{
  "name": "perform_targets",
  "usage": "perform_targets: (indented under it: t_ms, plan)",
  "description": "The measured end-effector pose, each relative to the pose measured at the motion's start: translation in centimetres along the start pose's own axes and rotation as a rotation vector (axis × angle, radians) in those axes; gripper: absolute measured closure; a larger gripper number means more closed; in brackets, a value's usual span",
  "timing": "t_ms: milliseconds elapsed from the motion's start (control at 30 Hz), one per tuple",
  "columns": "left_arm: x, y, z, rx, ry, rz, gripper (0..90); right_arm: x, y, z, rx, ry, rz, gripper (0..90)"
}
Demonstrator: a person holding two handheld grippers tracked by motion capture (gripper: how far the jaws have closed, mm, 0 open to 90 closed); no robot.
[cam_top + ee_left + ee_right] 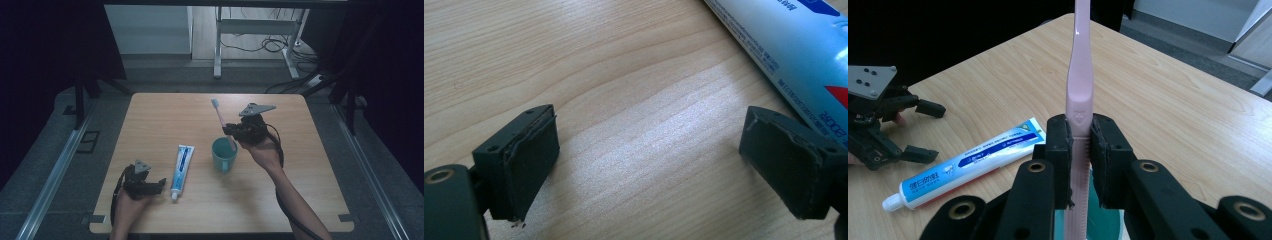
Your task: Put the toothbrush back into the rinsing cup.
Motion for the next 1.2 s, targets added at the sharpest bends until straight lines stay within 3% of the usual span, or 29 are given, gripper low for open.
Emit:
perform_targets:
  t_ms: [467, 1200]
  plan:
    - [0.0, 0.0, 0.0, 0.002, 0.0, 0.0, 9.1, -1.6, -1.8, 0.0, -0.011, 0.008, 0.019, 78.5]
    - [0.0, 0.0, 0.0, 0.005, 0.0, -0.001, 9.0, -4.4, -5.4, 0.0, -0.025, 0.012, 0.092, 78.4]
Point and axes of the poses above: each handheld gripper's, and its own axes: x roughly backward along the jaws, y roughly out of its top, z roughly to its left, the point moved 10 cm from there along -x, roughly forward along the jaws, and after that the axes turned 6 degrees about -y, right-handed, at the moved point
